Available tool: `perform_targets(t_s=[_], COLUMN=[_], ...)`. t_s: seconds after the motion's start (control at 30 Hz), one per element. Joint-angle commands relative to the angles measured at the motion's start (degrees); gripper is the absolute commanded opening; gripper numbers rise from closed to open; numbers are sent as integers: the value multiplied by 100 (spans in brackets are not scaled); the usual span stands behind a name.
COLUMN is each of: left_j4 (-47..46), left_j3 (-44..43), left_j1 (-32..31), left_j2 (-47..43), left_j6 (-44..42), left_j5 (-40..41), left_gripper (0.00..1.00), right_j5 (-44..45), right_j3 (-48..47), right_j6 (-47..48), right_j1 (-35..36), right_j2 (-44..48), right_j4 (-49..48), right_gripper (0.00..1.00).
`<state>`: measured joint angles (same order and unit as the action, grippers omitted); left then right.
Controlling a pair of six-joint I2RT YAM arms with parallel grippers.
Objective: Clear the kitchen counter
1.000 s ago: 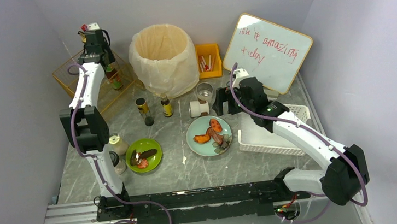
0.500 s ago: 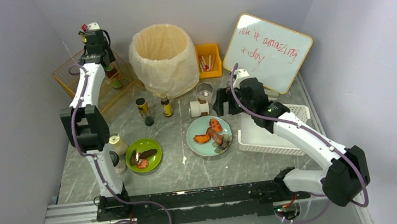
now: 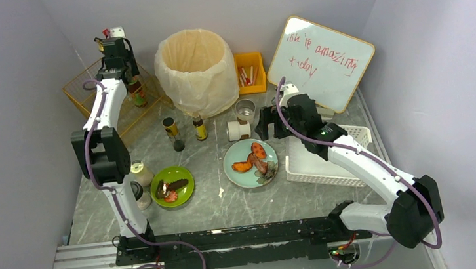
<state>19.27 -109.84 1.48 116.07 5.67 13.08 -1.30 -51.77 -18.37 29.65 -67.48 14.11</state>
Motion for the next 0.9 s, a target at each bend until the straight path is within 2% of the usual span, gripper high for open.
perform_targets(t_s=[0.0,0.13,0.37,0.67,0.73,0.87], left_j4=[-463,-552,-70,-34,-26,0], left_j3=[15,164,-290,-104,-57,-22], left_j1=[-7,-7,2,151,188,237], left_j2=[-432,-488,-126,-102,-90,-58], left_j6=[-490,-980,-1435,-1315,-1246,-1131], left_j5=[-387,-673,-921,-1053,-1069,-1071], left_gripper=[5,5,5,5,10,39], right_j5=[116,116,117,95,83,51], right_j3=[9,9,24,-17,-31,-53], right_j6=[75,93,103,106,111,119], right_j1=[-29,-29,-28,-22,-25,-27], right_j2=[130,135,123,95,86,72], right_j4=[-85,-67,-84,-84,-75,-66], right_gripper=[94,94,94,94,94,94])
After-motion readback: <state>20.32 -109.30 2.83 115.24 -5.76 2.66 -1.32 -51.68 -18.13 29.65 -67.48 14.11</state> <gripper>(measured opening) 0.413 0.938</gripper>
